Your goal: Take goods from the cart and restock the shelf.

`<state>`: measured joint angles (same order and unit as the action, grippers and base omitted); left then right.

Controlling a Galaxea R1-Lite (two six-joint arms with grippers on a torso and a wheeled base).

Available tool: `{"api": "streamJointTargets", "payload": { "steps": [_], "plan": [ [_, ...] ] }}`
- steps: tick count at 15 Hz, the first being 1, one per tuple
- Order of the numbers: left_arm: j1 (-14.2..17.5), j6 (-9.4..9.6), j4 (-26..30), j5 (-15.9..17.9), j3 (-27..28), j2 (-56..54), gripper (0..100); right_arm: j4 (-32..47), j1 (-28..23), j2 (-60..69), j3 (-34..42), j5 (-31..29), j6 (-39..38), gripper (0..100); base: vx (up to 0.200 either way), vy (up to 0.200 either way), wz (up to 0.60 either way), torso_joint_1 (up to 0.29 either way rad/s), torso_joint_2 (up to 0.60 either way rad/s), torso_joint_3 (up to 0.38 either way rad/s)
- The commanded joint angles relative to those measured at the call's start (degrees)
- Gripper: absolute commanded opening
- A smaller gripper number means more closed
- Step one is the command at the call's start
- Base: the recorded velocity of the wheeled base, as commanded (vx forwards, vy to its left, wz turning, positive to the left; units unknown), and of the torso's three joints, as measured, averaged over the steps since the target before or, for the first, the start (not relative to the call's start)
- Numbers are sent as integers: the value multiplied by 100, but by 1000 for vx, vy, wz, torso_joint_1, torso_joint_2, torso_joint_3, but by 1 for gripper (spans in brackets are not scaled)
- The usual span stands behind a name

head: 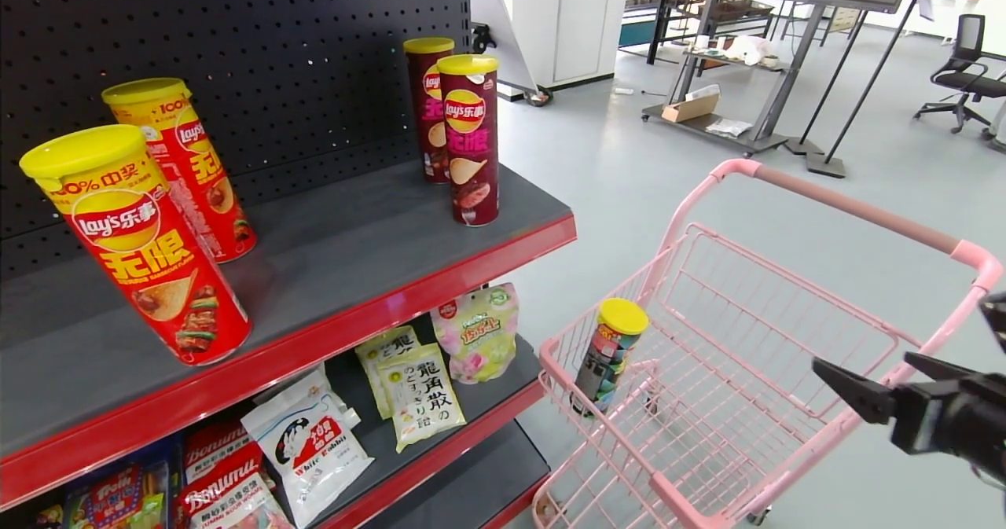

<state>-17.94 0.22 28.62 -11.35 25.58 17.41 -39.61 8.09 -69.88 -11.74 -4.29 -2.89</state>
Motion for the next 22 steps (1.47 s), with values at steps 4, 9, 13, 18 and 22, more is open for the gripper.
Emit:
{"api": "streamJointTargets", "payload": {
  "steps": [4, 9, 13, 18, 22],
  "plan": [
    [19, -4, -23, -69, 105, 289, 100, -2631, 1027, -3981, -681, 95, -792, 100, 0, 0, 0, 0, 0, 0],
    [10, 13, -23, -227, 53, 202, 100, -3818, 1405, -5080, -681, 121, -757, 100, 0, 0, 0, 0, 0, 0],
    [1, 13, -23, -227, 18, 246, 100, -4248, 1414, -5616, -935, 121, -748, 100, 0, 0, 0, 0, 0, 0],
    [1, 13, -23, -219, 0, 254, 100, -4248, 1449, -6117, -1612, 121, -739, 100, 0, 0, 0, 0, 0, 0],
    [1, 13, -23, -219, 18, 254, 100, -4257, 1432, -6451, -2060, 174, -704, 100, 0, 0, 0, 0, 0, 0]
  ]
}}
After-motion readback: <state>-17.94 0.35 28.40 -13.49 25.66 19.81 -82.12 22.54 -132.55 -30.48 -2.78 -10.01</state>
